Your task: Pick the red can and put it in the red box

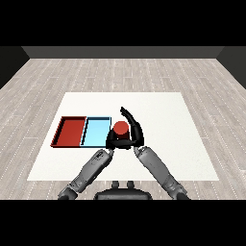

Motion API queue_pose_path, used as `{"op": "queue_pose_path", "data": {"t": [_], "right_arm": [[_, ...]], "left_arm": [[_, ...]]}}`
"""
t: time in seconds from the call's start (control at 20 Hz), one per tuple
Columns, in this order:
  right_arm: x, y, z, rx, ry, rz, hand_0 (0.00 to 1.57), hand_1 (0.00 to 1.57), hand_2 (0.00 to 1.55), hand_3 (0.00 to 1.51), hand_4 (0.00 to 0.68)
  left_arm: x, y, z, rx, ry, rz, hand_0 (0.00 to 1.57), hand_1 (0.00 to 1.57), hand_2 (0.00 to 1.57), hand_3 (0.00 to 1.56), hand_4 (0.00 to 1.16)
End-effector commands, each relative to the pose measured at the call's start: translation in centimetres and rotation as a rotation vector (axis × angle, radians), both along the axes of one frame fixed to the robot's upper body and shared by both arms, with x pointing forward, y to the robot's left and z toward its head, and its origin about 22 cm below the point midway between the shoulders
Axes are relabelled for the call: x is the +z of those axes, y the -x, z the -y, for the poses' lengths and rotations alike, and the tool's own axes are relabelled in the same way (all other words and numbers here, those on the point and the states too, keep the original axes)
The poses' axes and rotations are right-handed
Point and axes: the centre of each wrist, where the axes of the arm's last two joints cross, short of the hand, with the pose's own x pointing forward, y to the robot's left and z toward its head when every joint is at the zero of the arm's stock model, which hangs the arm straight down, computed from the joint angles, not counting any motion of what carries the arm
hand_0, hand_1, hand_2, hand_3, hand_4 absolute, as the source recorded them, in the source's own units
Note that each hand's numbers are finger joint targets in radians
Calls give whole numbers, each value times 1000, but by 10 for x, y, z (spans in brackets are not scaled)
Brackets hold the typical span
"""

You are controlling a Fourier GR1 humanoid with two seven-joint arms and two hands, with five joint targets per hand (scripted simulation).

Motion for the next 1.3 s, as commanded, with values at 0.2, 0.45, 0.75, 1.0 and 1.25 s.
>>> {"op": "queue_pose_path", "data": {"t": [0.2, 0.45, 0.75, 1.0, 1.25], "right_arm": [[0, 8, 18, -66, 7, 0, 0, 0, 0, 0, 0], [7, -13, 28, -56, -56, 15, 0, 0, 0, 0, 0], [41, 13, 90, -103, -86, 98, 0, 0, 0, 0, 0], [21, 43, 132, -139, -100, 109, 0, 0, 0, 0, 0], [-6, 68, 155, -236, -50, 60, 0, 0, 0, 0, 0]], "left_arm": [[-17, 7, -15, 11, 18, 25, 1571, 1571, 1571, 1496, 1139], [4, 10, -17, -1, -7, 13, 1571, 1571, 1571, 1483, 1136], [15, 0, -24, 53, -44, 38, 1571, 1571, 1569, 1463, 1132], [12, -18, -49, 97, -52, 46, 1571, 1571, 1571, 1470, 1151], [44, -33, -97, 202, -130, 74, 1571, 1571, 1561, 1453, 1130]]}}
